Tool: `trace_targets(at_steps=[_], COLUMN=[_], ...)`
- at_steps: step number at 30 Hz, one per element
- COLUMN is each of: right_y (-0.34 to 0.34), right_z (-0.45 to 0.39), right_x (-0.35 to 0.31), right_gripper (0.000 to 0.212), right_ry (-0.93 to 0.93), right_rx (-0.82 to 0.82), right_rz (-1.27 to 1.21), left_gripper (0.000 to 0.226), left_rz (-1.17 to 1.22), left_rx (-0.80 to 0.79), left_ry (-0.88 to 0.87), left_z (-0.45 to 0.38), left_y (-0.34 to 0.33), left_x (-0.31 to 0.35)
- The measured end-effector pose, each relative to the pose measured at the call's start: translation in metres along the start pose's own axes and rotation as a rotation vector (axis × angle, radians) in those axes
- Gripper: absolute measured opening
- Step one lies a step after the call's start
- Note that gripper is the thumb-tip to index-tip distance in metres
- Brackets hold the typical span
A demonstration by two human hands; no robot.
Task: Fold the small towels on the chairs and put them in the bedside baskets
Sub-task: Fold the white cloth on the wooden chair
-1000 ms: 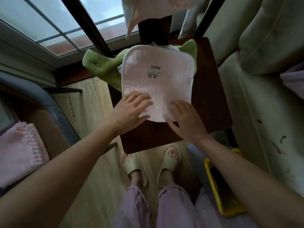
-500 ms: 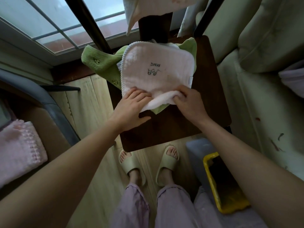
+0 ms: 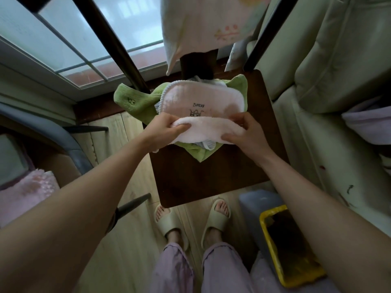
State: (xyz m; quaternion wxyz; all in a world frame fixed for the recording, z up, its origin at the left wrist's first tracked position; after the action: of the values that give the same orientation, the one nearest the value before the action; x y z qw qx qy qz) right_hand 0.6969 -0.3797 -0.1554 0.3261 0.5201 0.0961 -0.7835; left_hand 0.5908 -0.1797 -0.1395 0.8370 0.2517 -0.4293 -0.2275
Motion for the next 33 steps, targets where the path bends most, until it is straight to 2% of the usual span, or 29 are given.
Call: trace_targets(at_steps=[2, 6, 8, 10, 12, 13, 15, 16, 18, 21, 24, 27, 33], right_y=[0.005, 0.020, 0.023, 0.024, 0.027, 0.030, 0.032, 0.031, 0.025, 0.012, 0.005, 0.014, 0.013], right_z=[0.000, -0.002, -0.003, -0.003, -0.002, -0.001, 0.000, 0.000, -0.005, -0.018, -0.026, -0.034, -0.064], right_x=[0.001, 0.006, 0.004, 0.004, 0.005, 0.004, -0.003, -0.008, -0.015, -0.014, -0.016, -0.019, -0.010], right_gripper=[0.036, 0.012, 0.008, 0.011, 0.008, 0.005, 0.018, 0.023, 0.026, 0.015, 0.007, 0.007, 0.019], right_ry=[0.001, -0.078, -0.099, -0.104, -0.101, -0.087, -0.029, -0.009, 0.001, 0.007, 0.093, 0.187, 0.135], right_rx=[0.047, 0.193, 0.217, 0.234, 0.299, 0.347, 0.439, 0.470, 0.496, 0.392, 0.310, 0.398, 0.446], right_rz=[-0.039, -0.321, -0.345, -0.334, -0.304, -0.262, -0.132, -0.088, -0.069, -0.117, -0.036, 0.111, 0.402], left_gripper=[0.039, 0.030, 0.019, 0.021, 0.021, 0.019, 0.010, 0.008, 0.012, 0.022, 0.034, 0.031, 0.032], left_rz=[-0.006, 0.009, -0.069, -0.184, -0.097, 0.064, 0.410, 0.470, 0.436, 0.307, 0.085, -0.072, -0.156], left_rx=[-0.004, -0.043, -0.133, -0.185, -0.083, 0.022, 0.291, 0.434, 0.633, 0.802, 0.835, 0.812, 0.813], left_ry=[0.002, -0.047, -0.069, -0.060, -0.014, 0.028, 0.116, 0.141, 0.137, 0.137, 0.175, 0.258, 0.294], left_z=[-0.003, 0.001, 0.006, 0.012, 0.016, 0.019, 0.022, 0.022, 0.017, 0.009, 0.000, -0.010, -0.022], left_y=[0.002, 0.006, 0.003, 0.003, 0.014, 0.023, 0.040, 0.046, 0.051, 0.049, 0.045, 0.044, 0.043], left_x=[-0.001, -0.001, -0.002, -0.008, -0.014, -0.015, -0.017, -0.017, -0.009, 0.007, 0.015, 0.002, -0.009])
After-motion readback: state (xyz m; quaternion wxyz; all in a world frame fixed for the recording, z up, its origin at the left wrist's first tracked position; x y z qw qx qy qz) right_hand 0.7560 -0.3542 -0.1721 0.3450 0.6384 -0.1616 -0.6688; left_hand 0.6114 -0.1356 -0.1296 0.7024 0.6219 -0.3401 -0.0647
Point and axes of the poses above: each hand's wrist, its own z-axis away from the middle knuckle, its own y-axis out of the back of the hand, x = y × z, the point moved 8 cm from there along -z, towards the middle knuckle, and after that the axes turned 10 degrees about -z, right-handed, at the moved point
